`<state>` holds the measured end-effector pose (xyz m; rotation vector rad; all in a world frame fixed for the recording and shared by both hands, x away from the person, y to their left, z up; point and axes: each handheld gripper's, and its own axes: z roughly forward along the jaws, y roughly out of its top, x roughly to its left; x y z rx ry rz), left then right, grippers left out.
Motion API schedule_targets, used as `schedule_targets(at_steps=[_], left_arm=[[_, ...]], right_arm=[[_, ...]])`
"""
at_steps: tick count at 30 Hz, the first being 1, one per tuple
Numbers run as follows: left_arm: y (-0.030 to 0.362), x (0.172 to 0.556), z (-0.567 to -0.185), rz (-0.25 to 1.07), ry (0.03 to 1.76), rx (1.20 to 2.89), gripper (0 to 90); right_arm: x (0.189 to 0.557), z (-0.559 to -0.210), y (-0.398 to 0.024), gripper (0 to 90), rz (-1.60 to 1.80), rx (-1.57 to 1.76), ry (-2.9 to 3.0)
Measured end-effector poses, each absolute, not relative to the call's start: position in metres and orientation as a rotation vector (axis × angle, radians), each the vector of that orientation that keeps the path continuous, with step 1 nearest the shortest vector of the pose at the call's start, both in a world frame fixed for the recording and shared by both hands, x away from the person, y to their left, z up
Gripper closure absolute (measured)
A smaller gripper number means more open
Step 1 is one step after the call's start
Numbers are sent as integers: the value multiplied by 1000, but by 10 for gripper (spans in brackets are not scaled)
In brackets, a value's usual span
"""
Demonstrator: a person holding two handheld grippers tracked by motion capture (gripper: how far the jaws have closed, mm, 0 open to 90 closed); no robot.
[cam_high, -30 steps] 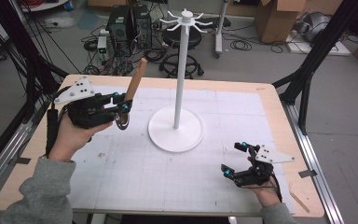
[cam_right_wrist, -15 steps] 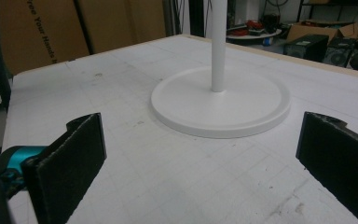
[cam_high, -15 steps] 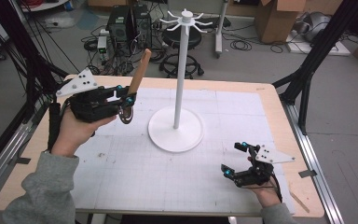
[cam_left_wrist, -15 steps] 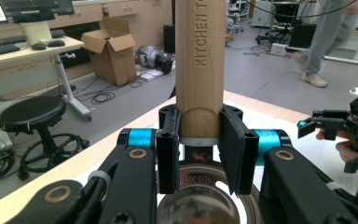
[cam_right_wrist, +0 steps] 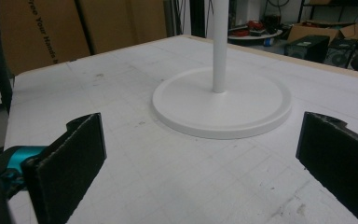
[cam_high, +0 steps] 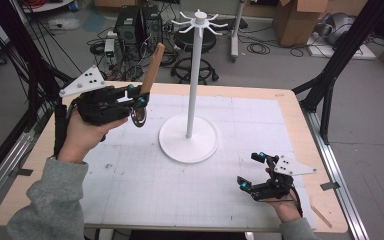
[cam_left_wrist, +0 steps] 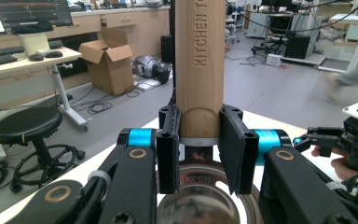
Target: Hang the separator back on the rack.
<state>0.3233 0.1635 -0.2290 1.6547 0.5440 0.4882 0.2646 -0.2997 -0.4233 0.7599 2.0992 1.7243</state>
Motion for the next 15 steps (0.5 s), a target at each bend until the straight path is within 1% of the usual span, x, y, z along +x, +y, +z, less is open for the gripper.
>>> schedule_targets(at_steps=[15], left_arm=[[156,332,-217,494,542,1651,694]], right_arm=[[262,-423,-304,6,1724,778,2085]])
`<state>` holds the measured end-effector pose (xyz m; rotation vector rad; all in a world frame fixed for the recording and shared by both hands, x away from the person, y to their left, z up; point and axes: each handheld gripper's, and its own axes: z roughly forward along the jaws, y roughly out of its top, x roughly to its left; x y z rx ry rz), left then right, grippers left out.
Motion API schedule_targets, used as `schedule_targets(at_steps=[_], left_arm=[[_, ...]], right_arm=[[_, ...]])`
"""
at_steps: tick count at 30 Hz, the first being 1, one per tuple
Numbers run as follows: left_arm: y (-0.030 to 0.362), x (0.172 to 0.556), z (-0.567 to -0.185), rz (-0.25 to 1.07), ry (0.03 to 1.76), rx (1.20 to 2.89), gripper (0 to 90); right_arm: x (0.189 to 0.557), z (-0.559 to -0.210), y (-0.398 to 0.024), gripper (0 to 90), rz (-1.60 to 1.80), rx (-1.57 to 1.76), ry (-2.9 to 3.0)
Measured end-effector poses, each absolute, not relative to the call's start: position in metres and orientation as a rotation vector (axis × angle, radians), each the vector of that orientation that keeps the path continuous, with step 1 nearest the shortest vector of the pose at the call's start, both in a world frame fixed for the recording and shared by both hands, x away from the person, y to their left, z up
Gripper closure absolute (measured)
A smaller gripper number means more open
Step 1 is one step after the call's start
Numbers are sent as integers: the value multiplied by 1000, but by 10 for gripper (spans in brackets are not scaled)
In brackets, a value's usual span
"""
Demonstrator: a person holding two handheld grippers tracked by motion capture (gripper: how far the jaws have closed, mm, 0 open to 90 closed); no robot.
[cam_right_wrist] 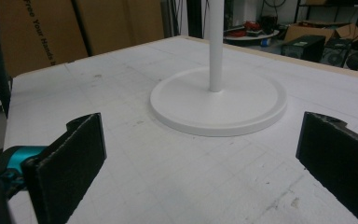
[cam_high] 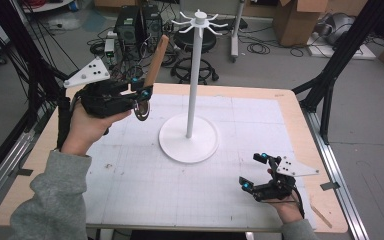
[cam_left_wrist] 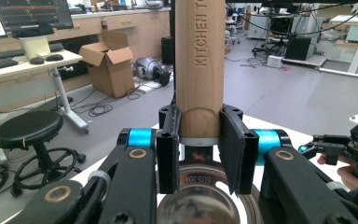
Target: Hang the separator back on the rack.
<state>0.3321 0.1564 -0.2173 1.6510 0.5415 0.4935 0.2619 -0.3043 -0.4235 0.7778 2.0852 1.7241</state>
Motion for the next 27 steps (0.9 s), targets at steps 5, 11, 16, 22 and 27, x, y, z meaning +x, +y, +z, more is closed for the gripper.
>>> schedule_targets(at_steps=[5,11,16,22,27], left_arm=[[155,333,-212,485,538,1637,694],[151,334,-209,483,538,1644,694],[147,335,-206,490,536,1638,694],[143,337,-205,492,535,1641,694],[140,339,-205,495,541,1644,694]], right_arm=[[261,-423,-303,6,1728,770,2091],[261,-423,-303,6,1725,768,2093],[261,-423,-303,6,1724,768,2093],[261,-424,-301,6,1709,754,2107],[261,-423,-301,6,1710,752,2104]])
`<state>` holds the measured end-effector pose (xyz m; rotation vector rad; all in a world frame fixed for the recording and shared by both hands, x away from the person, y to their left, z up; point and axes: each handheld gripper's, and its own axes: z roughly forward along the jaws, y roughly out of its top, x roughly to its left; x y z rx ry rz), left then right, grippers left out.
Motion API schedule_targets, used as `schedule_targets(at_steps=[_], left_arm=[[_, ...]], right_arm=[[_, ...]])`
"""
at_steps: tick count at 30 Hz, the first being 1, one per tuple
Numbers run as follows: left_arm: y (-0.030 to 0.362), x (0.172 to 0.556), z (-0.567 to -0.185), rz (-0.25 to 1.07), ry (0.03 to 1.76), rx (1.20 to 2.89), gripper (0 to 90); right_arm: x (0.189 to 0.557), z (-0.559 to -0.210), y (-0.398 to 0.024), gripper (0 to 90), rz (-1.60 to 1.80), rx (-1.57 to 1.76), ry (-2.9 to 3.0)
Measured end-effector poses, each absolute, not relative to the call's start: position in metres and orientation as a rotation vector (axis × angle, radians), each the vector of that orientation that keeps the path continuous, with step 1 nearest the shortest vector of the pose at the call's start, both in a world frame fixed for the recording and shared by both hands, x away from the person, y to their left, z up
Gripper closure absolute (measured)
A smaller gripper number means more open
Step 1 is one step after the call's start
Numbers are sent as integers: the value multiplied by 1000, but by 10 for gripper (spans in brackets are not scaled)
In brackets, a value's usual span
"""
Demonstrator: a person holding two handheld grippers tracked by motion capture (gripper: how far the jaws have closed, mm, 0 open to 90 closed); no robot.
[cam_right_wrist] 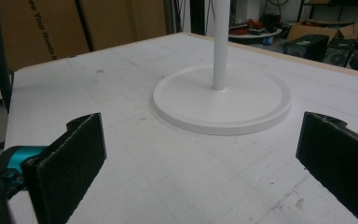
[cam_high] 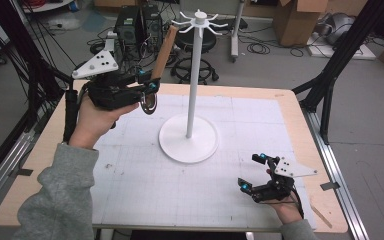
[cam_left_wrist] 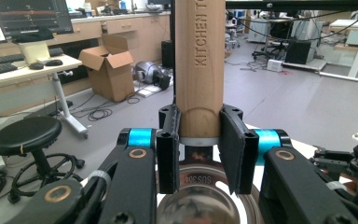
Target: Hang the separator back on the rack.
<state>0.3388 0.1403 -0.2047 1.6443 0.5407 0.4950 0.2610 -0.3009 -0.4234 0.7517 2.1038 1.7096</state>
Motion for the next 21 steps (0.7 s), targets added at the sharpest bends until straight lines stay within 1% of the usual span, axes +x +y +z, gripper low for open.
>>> schedule_targets(at_steps=[21], left_arm=[[130,344,-204,521,532,1630,694]], right_arm=[[260,-423,-302,6,1712,754,2103]])
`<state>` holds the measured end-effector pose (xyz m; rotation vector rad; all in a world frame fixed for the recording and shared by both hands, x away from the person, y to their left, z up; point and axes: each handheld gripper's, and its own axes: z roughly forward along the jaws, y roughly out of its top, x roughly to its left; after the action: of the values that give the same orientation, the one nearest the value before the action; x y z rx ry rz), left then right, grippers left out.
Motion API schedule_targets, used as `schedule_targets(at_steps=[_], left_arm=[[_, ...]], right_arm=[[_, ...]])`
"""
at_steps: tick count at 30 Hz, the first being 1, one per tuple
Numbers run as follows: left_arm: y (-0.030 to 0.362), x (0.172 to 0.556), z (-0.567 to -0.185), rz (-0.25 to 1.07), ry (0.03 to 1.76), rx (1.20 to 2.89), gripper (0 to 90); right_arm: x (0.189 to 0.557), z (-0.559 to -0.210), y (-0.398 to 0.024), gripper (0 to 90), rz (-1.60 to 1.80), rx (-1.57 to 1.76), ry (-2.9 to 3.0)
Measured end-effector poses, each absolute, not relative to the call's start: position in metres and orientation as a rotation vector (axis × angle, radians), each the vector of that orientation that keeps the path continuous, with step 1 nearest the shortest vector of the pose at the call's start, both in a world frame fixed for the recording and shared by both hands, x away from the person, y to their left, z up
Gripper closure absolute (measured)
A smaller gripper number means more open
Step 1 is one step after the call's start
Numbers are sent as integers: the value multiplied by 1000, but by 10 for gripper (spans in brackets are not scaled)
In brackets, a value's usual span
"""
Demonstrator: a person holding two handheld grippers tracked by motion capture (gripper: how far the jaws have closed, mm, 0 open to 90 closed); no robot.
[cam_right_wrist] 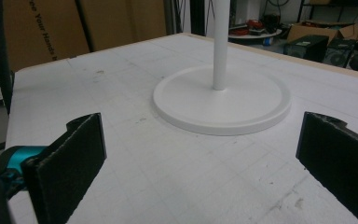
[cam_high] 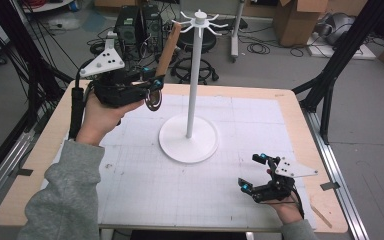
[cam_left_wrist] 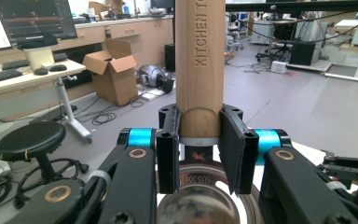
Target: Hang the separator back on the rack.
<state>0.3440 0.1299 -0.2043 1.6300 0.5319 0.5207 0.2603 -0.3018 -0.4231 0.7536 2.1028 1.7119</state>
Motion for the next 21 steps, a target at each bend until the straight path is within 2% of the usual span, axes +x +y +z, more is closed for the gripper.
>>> schedule_targets(at_steps=[21], left_arm=[[119,352,-211,528,557,1652,694]], right_arm=[[260,-423,-302,6,1711,753,2109]])
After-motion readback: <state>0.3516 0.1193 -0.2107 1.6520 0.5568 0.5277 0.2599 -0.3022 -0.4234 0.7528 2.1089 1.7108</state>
